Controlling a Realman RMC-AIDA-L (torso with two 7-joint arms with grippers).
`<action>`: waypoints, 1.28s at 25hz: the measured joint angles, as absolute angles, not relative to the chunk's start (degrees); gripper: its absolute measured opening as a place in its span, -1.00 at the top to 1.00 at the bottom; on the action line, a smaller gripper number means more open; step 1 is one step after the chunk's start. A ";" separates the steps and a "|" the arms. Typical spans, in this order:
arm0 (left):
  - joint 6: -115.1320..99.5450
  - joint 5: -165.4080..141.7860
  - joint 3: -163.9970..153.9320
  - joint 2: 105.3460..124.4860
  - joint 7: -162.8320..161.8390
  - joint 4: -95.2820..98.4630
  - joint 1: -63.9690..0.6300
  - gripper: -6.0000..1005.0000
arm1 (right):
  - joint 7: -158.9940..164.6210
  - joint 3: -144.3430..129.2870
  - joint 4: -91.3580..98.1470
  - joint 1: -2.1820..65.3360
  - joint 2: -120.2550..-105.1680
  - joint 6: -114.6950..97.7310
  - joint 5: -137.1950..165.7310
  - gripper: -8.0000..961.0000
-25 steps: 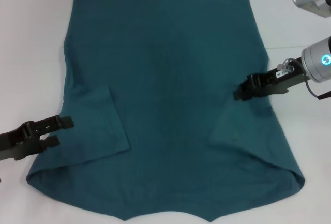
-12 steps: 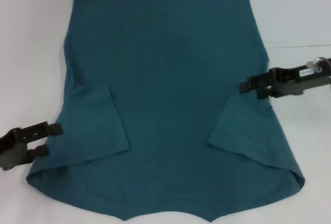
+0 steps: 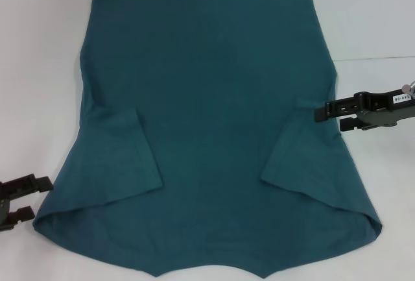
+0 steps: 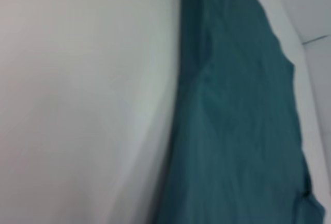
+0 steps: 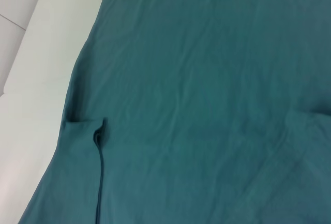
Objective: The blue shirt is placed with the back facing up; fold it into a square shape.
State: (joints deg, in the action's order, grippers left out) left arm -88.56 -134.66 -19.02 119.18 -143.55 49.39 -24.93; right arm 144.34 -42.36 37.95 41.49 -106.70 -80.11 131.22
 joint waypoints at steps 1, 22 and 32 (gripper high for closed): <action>-88.22 -135.22 -18.95 119.18 -143.73 49.37 -24.90 -0.64 | 144.32 -42.36 37.96 41.52 -106.70 -80.11 131.23 -0.81; -85.21 -137.89 -19.53 119.36 -144.00 45.96 -24.91 -0.60 | 144.09 -42.36 37.97 41.39 -106.98 -79.97 131.32 -0.81; -82.66 -137.98 -20.51 118.90 -144.23 42.75 -26.77 -0.58 | 143.67 -42.36 37.66 41.40 -106.96 -79.83 131.22 -0.81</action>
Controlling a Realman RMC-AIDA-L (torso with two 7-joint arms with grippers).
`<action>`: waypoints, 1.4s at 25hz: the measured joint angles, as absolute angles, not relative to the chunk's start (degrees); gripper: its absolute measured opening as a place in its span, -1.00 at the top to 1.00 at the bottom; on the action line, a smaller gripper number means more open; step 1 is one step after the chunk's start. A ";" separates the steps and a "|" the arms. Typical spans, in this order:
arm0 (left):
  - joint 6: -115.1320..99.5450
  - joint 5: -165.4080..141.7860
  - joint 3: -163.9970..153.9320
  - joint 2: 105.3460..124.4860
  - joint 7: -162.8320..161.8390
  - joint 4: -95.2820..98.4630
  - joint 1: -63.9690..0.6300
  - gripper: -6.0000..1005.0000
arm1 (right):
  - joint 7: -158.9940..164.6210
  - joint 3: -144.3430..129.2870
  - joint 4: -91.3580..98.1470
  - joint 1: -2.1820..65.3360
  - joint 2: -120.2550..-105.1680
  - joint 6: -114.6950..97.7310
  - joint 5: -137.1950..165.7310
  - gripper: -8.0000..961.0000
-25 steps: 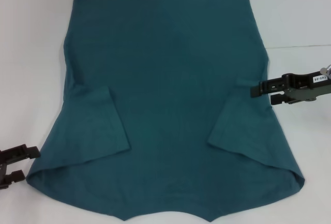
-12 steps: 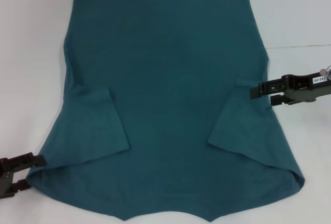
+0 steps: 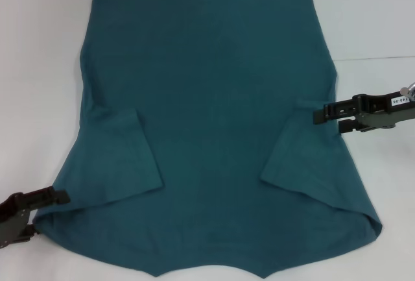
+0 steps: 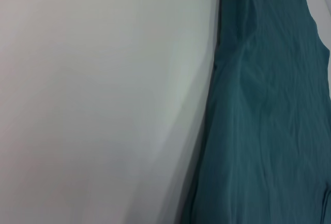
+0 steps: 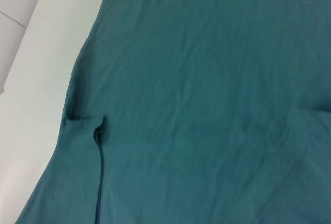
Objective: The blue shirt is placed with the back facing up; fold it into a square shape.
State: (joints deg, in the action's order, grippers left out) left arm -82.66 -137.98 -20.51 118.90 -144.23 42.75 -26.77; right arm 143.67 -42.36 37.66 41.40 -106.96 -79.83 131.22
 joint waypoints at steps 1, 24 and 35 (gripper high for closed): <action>-82.56 -137.97 -20.51 118.89 -144.45 42.71 -26.83 -0.58 | 143.66 -42.36 37.67 41.40 -106.96 -79.83 131.22 -0.81; -83.46 -136.43 -21.05 118.92 -141.63 42.95 -27.18 0.32 | 142.66 -39.95 37.48 40.00 -107.06 -79.07 131.40 -0.81; -85.21 -133.22 -21.07 118.83 -138.49 42.80 -27.78 0.93 | 143.36 -40.05 37.94 38.41 -104.29 -86.21 136.34 -0.81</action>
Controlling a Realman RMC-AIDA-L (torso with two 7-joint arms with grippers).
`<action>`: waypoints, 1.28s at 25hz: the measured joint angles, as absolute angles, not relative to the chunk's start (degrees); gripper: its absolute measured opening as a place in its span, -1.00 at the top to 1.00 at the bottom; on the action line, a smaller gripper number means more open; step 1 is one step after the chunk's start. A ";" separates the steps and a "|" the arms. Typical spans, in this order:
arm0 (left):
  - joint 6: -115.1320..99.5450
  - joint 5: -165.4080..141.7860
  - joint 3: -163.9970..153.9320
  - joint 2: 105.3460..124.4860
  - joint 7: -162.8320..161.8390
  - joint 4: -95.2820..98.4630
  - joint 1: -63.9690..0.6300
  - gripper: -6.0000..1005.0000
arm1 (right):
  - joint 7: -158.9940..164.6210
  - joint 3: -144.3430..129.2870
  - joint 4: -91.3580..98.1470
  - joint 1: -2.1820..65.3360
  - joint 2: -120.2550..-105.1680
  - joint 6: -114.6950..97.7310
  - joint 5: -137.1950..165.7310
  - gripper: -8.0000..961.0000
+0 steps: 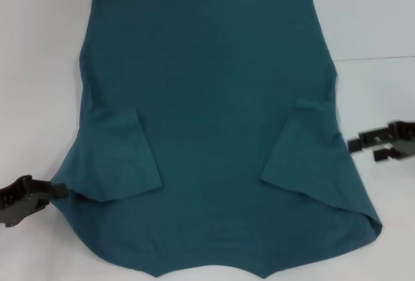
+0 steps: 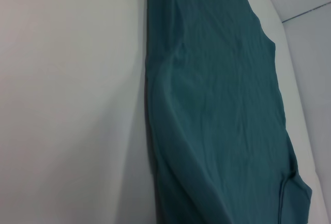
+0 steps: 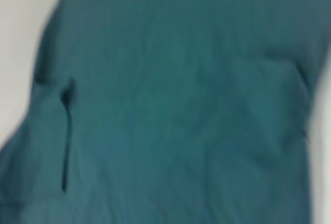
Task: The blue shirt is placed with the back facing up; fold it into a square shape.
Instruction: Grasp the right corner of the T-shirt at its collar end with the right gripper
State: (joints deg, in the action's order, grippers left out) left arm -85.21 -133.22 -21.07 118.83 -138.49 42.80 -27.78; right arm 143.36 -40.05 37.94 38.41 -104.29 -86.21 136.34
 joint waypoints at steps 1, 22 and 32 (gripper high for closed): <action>-85.07 -133.23 -21.08 118.83 -138.56 42.79 -27.85 0.93 | 143.69 -39.79 37.97 38.12 -103.95 -87.25 137.23 -0.81; -83.14 -133.15 -21.09 118.95 -138.69 42.62 -28.23 0.93 | 139.84 -40.88 39.92 35.64 -106.91 -93.42 144.20 -0.81; -82.75 -133.15 -20.84 118.92 -138.68 42.01 -28.12 0.93 | 139.63 -41.52 39.93 36.59 -107.85 -92.13 147.28 -0.81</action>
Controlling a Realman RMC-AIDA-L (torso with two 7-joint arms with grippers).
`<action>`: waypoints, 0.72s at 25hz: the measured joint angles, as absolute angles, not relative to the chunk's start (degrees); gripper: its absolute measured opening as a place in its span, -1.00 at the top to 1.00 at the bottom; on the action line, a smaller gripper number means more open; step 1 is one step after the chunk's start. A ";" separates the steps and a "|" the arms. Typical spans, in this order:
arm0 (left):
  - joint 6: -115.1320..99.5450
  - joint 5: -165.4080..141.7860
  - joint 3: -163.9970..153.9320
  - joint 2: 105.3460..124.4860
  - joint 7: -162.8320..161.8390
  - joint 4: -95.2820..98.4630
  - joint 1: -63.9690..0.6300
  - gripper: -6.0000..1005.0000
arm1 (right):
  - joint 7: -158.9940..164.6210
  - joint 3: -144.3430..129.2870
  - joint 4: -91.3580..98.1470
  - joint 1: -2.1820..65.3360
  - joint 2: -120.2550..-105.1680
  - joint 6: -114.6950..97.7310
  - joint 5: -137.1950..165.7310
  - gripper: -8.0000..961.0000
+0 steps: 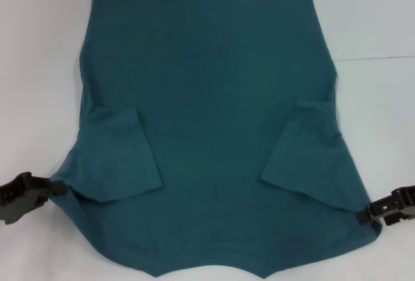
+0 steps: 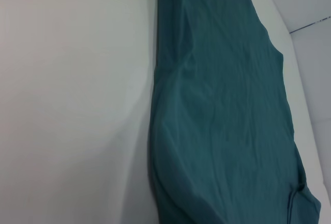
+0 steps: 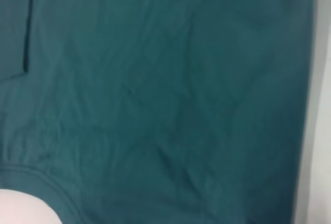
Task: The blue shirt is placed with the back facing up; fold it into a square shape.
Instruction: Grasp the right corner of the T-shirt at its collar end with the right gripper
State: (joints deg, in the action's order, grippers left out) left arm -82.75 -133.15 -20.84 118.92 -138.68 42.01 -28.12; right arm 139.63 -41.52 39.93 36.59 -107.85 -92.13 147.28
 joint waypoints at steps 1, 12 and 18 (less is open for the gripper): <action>-82.73 -133.15 -20.80 118.95 -138.67 42.01 -28.12 0.93 | 139.62 -41.55 39.84 36.75 -107.93 -91.91 147.58 -0.81; -82.70 -133.15 -20.80 119.01 -138.69 42.01 -27.96 0.93 | 139.81 -42.48 39.50 37.68 -109.05 -90.52 148.04 -0.81; -82.64 -133.16 -20.67 119.00 -138.70 42.01 -27.94 0.93 | 140.05 -43.20 39.46 38.01 -109.73 -90.28 148.09 -0.81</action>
